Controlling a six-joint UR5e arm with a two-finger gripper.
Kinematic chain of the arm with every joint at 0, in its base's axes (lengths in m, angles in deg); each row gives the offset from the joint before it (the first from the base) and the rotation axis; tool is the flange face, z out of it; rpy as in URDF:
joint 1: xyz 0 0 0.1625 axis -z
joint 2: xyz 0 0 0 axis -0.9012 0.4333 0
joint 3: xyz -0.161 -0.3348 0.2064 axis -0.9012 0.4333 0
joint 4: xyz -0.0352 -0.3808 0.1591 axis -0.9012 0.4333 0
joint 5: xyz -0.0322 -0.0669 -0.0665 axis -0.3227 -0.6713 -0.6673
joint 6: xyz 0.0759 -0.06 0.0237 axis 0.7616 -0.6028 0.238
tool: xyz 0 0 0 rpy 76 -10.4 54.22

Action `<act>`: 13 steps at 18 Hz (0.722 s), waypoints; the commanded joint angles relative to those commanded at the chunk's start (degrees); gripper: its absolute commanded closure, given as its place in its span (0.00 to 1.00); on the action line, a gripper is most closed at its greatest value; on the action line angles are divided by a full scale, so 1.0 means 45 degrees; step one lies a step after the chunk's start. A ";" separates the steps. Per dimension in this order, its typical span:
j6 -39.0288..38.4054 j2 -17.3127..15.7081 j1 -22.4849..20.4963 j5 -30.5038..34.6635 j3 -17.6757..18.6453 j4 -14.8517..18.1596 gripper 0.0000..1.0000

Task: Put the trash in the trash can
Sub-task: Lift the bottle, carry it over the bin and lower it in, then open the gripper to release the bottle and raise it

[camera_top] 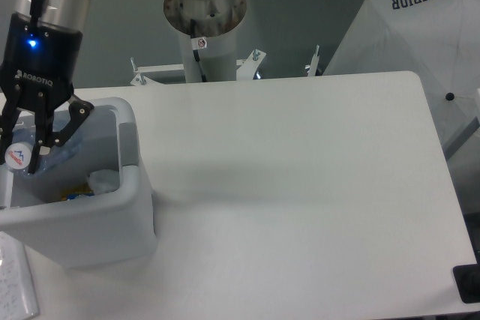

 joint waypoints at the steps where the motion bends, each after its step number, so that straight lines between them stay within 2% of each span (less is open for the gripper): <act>1: 0.0019 0.0000 -0.0116 -0.0020 -0.0020 0.0000 0.00; 7: 0.0213 -0.0078 -0.1287 0.0038 -0.0663 0.0000 0.00; 8: 0.0679 -0.0098 -0.1560 0.0078 -0.0742 0.0019 0.00; 13: 0.3431 -0.0039 -0.3376 0.1227 -0.0062 0.0137 0.00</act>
